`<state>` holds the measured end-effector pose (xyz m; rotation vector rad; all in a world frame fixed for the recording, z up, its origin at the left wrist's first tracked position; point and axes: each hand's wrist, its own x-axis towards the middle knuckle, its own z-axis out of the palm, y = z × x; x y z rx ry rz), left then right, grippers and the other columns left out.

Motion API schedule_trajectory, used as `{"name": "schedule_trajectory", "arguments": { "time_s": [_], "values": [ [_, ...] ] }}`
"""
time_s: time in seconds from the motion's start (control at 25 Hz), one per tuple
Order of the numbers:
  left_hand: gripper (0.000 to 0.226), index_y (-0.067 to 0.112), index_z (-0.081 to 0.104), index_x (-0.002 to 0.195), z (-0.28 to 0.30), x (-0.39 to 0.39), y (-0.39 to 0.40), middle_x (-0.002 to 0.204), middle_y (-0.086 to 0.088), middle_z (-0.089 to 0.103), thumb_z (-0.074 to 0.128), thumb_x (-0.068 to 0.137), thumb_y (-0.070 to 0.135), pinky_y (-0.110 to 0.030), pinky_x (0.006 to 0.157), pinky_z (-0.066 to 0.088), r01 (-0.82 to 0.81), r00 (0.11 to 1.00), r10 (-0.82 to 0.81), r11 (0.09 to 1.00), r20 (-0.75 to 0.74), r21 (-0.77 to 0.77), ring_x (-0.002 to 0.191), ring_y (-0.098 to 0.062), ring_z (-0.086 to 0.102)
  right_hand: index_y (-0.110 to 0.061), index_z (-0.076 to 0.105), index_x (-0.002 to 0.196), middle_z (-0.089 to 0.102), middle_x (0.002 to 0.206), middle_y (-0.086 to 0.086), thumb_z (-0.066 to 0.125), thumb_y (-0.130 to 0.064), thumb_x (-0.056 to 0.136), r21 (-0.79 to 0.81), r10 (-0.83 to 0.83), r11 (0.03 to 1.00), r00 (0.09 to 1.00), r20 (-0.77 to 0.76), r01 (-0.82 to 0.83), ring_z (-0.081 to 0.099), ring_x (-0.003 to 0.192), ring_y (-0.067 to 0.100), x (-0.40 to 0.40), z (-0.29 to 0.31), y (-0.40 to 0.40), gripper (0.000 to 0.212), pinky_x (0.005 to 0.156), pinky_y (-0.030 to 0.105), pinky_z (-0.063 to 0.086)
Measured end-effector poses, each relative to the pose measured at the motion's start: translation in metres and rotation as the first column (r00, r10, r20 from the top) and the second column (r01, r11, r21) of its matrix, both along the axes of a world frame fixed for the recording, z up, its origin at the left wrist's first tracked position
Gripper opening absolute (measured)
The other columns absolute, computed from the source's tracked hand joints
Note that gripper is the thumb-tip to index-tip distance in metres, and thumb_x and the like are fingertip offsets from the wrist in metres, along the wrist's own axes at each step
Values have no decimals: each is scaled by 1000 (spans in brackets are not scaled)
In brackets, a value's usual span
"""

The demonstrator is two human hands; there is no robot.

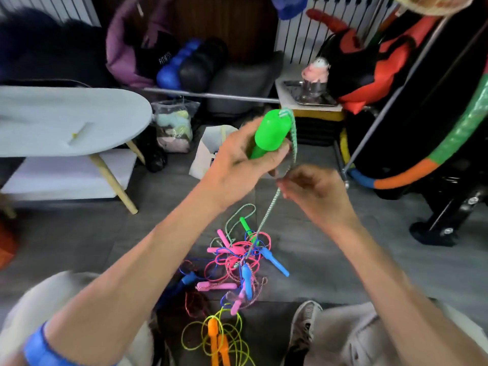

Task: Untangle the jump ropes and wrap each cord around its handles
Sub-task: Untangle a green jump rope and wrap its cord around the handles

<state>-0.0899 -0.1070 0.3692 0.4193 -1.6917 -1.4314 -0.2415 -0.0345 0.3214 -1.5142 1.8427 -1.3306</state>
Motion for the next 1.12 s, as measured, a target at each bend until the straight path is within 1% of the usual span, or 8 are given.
{"name": "schedule_trajectory", "arguments": {
  "time_s": [0.12,0.28,0.4,0.56,0.72,0.88,1.0,1.12],
  "values": [
    [7,16,62,95,-6,1,3,86,-8,70,61,91,11,-19,39,33,80,997,-81,993,12,83,43,-14,41,-23,62,100,63,75,-12,72,-8,82,247,127,960,992,19,-128,49,51,1,7,-41,-16,26,50,15,38],
    [9,21,69,84,-17,2,-6,66,-8,66,65,87,15,-18,37,26,142,984,-106,949,-141,281,41,-13,34,-13,61,124,62,98,-9,48,11,89,719,497,403,795,347,-566,57,76,5,24,-99,-31,45,61,22,48],
    [14,23,69,86,-15,19,-28,66,-3,64,56,86,26,-16,39,23,147,947,11,874,-320,463,42,-5,35,-9,66,116,66,110,6,42,-9,98,835,636,488,758,-141,-254,62,92,18,17,-119,-36,30,79,30,48],
    [31,20,68,96,-22,26,-56,96,-6,70,48,80,3,-15,35,22,64,962,94,833,-255,549,39,-5,27,-7,63,92,60,58,1,45,-11,102,278,83,952,983,165,-127,56,51,20,-2,-61,-57,21,53,26,40],
    [22,19,62,80,-42,6,-44,47,12,51,78,71,7,-16,37,29,-213,803,52,955,593,204,39,-8,35,-16,57,101,50,55,-5,33,-20,103,-344,336,936,494,802,-79,47,47,9,-11,23,-59,25,47,23,43],
    [22,21,64,66,-58,-13,-13,48,16,56,73,86,22,-13,49,36,109,708,-177,984,684,143,46,1,45,-20,59,99,54,64,-8,40,-26,98,-470,474,880,167,864,-67,48,50,5,-11,37,-55,21,48,17,44],
    [16,13,67,79,-57,-13,-21,64,3,69,62,93,13,-18,50,41,-47,909,-45,977,415,208,54,-10,52,-15,60,96,64,91,4,36,5,82,-313,320,947,252,913,-67,58,62,15,-23,27,-60,34,58,28,51],
    [12,8,65,85,-44,-5,-36,74,-5,72,58,86,18,-21,55,50,-84,996,66,894,55,440,58,-14,58,-15,60,104,65,100,4,39,19,79,186,120,944,807,578,-274,61,67,12,-10,-3,-65,47,57,32,50]
  ]
}}
